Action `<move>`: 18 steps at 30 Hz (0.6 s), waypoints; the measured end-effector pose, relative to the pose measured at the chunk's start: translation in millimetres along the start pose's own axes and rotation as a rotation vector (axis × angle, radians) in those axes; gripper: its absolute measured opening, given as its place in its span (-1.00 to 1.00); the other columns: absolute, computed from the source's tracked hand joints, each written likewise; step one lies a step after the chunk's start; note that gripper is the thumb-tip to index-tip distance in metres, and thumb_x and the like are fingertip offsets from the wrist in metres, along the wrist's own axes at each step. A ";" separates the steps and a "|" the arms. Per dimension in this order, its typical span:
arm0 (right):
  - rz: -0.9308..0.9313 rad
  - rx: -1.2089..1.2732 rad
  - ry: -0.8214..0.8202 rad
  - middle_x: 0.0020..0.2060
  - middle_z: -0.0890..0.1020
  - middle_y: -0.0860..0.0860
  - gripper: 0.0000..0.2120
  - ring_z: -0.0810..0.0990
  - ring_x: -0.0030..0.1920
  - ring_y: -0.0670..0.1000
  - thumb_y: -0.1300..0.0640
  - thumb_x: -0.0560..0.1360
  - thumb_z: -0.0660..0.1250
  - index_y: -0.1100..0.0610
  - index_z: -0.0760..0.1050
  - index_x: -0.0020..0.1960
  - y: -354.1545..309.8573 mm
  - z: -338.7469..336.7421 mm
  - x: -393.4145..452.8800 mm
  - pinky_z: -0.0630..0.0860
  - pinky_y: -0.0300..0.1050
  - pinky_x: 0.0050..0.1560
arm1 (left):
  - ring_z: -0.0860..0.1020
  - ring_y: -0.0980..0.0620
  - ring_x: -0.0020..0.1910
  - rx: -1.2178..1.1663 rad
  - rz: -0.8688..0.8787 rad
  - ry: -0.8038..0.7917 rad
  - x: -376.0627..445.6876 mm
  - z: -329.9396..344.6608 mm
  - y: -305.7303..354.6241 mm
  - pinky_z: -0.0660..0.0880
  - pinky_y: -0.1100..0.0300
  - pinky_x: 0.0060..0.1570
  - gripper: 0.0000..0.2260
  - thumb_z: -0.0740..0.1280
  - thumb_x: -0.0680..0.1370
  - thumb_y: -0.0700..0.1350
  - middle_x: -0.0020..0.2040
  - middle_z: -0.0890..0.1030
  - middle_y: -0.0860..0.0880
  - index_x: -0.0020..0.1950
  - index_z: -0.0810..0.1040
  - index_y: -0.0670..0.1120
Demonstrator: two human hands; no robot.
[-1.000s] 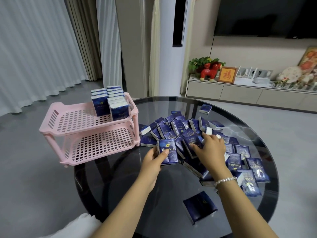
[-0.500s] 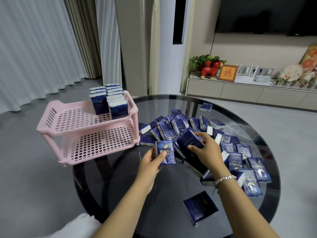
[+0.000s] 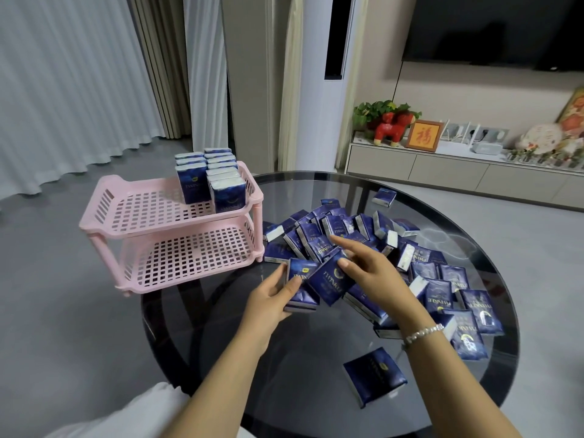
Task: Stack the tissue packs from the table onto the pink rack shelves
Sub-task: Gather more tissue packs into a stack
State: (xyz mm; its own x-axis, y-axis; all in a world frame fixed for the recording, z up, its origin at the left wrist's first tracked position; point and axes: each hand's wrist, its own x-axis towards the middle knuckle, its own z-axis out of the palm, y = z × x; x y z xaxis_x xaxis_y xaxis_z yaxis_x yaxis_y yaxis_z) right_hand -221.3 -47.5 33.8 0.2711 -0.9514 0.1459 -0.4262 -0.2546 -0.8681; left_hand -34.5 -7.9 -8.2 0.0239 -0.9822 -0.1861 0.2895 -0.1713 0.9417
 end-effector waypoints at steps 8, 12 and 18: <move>-0.050 -0.051 0.154 -0.08 0.64 -0.19 -0.82 0.58 -0.04 -0.23 0.07 0.45 0.41 -0.03 0.58 0.05 -8.0 21.2 6.7 0.46 -0.43 -0.06 | 0.62 0.06 0.09 -0.031 -0.012 -0.067 -0.6 3.2 -0.8 0.59 0.07 0.04 -0.51 0.33 0.46 0.00 0.08 0.65 0.08 0.39 0.41 0.05; -0.083 -0.048 0.153 -0.12 0.65 -0.20 -0.83 0.58 -0.10 -0.28 0.04 0.42 0.43 -0.03 0.64 0.01 -4.5 28.9 9.3 0.41 -0.48 -0.11 | 0.64 0.02 0.08 -0.004 -0.063 -0.076 -1.2 2.6 -0.6 0.57 0.01 0.10 -0.54 0.30 0.44 0.15 0.06 0.68 -0.02 0.29 0.51 0.02; -0.099 -0.029 0.118 -0.14 0.66 -0.13 -0.81 0.59 -0.11 -0.20 0.11 0.43 0.42 0.02 0.65 0.04 1.5 38.9 20.3 0.43 -0.43 -0.06 | 0.65 0.02 0.05 -0.002 -0.058 -0.064 3.6 0.3 -3.1 0.57 -0.01 0.11 -0.56 0.40 0.50 -0.10 0.12 0.66 -0.03 0.37 0.44 0.02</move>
State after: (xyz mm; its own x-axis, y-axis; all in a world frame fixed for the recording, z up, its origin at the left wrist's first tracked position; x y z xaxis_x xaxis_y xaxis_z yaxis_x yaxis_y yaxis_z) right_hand -182.9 -60.4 17.0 0.2108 -0.9347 0.2863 -0.4275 -0.3515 -0.8329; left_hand -35.6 -10.9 -11.7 -0.0541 -0.9736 -0.2216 0.2906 -0.2276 0.9294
